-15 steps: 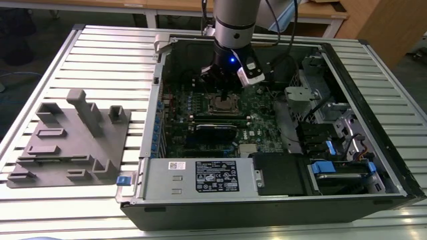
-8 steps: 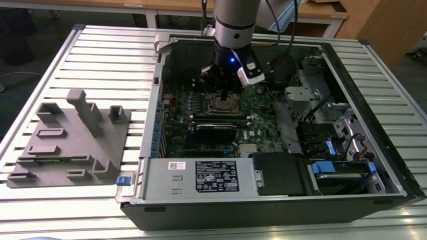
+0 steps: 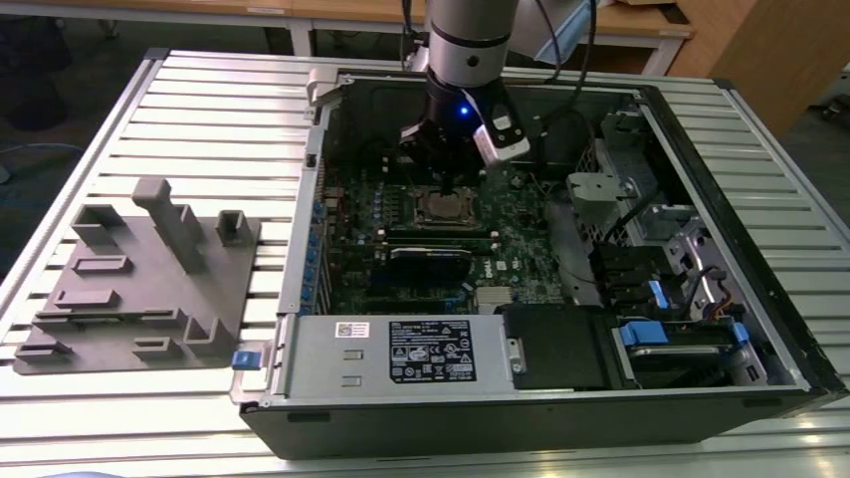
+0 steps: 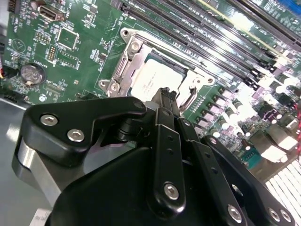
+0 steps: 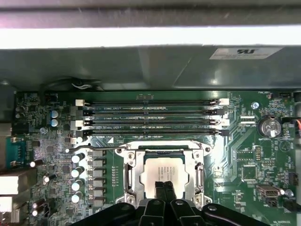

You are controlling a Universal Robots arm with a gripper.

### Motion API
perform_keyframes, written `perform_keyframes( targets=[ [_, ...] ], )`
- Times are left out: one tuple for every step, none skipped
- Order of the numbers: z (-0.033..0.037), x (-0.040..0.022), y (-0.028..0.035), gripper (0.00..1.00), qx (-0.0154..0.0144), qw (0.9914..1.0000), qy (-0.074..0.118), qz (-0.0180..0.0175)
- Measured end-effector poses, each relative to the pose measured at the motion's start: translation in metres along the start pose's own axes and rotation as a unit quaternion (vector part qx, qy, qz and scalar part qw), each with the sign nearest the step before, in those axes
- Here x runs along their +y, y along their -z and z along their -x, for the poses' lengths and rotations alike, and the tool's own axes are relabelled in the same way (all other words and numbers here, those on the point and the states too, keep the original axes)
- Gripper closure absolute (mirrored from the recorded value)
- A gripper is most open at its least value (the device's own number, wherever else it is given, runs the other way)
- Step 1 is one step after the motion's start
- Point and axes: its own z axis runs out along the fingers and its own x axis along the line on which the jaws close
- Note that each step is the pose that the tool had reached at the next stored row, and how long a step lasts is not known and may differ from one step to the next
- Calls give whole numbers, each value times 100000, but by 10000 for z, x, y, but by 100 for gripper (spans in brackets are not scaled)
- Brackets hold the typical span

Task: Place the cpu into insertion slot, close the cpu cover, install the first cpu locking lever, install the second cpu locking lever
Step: 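Install the first cpu locking lever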

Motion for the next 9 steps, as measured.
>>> perform_keyframes(
  targets=[
    [0,0,14,89,3,100000,0,2],
    [0,1,25,89,4,100000,2,7],
    [1,1,31,89,5,100000,2,8],
    [1,1,30,89,-2,100000,5,21],
    [1,1,30,89,-1,100000,2,23],
    [1,1,31,89,1,100000,2,24],
    [1,1,31,89,3,100000,1,24],
    [1,1,31,89,4,100000,1,18],
    [0,1,31,89,5,100000,0,18]
  ],
)
